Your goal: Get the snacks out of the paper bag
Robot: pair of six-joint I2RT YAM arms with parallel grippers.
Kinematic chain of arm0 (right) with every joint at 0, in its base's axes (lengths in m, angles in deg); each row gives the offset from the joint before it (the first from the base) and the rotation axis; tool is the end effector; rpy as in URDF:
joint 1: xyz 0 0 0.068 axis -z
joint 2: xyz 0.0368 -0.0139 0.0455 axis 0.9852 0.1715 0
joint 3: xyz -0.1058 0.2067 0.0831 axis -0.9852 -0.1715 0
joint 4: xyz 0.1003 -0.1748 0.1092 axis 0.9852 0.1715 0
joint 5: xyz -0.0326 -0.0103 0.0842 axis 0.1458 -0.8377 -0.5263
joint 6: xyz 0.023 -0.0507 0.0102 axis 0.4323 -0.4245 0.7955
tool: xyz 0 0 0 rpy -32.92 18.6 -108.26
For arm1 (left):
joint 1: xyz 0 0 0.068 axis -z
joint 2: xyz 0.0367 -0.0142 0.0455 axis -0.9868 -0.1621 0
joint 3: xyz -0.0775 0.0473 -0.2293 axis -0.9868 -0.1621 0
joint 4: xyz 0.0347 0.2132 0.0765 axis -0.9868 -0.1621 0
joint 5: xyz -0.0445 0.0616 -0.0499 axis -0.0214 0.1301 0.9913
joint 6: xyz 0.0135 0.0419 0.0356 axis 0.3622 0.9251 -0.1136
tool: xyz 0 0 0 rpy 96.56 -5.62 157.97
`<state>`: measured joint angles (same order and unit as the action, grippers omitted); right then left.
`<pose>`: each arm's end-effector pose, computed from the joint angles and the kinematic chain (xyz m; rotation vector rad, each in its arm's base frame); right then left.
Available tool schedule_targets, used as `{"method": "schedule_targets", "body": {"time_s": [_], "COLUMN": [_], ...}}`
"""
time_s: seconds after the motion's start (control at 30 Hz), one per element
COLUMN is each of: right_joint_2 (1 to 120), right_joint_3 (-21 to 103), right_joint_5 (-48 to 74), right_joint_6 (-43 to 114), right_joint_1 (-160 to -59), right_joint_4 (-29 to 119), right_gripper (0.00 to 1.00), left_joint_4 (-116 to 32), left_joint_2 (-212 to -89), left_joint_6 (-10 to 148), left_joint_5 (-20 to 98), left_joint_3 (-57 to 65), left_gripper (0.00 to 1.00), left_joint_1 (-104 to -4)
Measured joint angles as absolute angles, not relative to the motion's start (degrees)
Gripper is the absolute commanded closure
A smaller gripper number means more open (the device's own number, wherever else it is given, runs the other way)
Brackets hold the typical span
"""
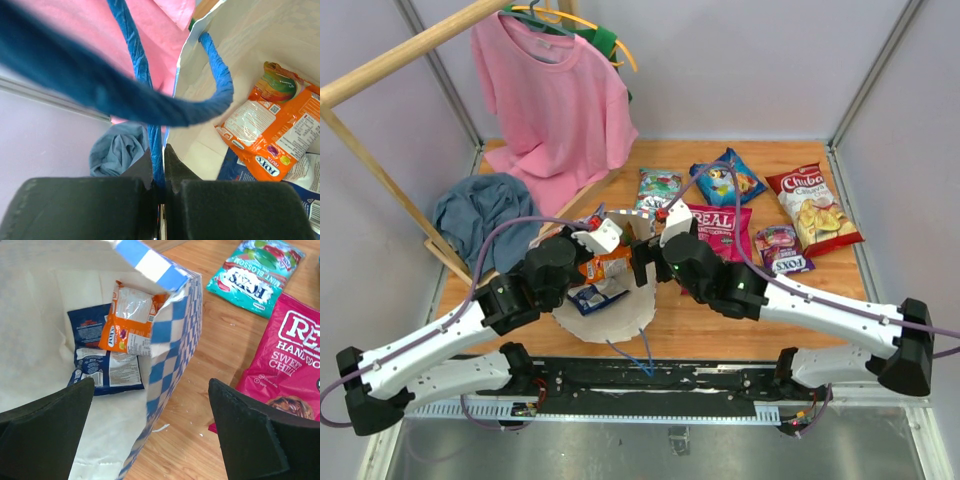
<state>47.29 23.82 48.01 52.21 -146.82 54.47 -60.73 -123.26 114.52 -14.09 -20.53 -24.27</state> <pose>0.1158 0.2230 0.3208 -0.3930 1.8825 0.6219 0.1166 -0.1253 0.3183 0.8551 1.5860 0.4456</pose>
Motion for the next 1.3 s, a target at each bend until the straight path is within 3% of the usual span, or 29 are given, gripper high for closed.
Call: {"method": "schedule_targets", "body": {"time_s": [0.07,0.13,0.27,0.3,0.53,0.73,1.03,1.3], "right_joint_2": [49.6,52.0,56.8,57.5,56.9,57.8,66.4,79.6], "right_joint_3": [25.6,27.4,31.1,31.3,20.3,14.5,2.8,6.4], "right_joint_5": [49.5,50.6,53.3,54.0,56.8,59.5,65.5,68.9], "right_joint_6": [54.7,57.2,61.4,62.7,70.5,74.3,79.0,76.1], "right_joint_1": [-146.9,-146.9,-146.9,-146.9,-147.8,-150.6,-152.7,-152.7], "right_joint_4": [56.2,58.4,63.0,63.7,62.4,57.9,38.9,27.4], "right_gripper": [0.01,0.1,0.65,0.74,0.99,0.99,0.99,0.94], "left_joint_4": [-60.8,-60.8,-60.9,-60.8,-60.7,-60.7,-65.8,-68.0], "left_joint_2": [-123.1,-123.0,-123.0,-123.0,-124.0,-125.9,-124.0,-124.9], "left_joint_6": [114.5,114.5,114.5,114.5,114.9,114.1,104.6,99.9], "left_joint_5": [-14.4,-14.6,-14.9,-15.0,-19.1,-21.6,-17.1,-20.9], "left_joint_3": [-20.4,-20.4,-20.4,-20.4,-20.1,-20.1,-21.0,-25.3], "left_gripper": [0.99,0.99,0.99,0.99,0.99,0.99,0.99,0.99], "left_joint_1": [-24.3,-24.3,-24.2,-24.1,-19.0,-14.2,-13.5,-13.5]}}
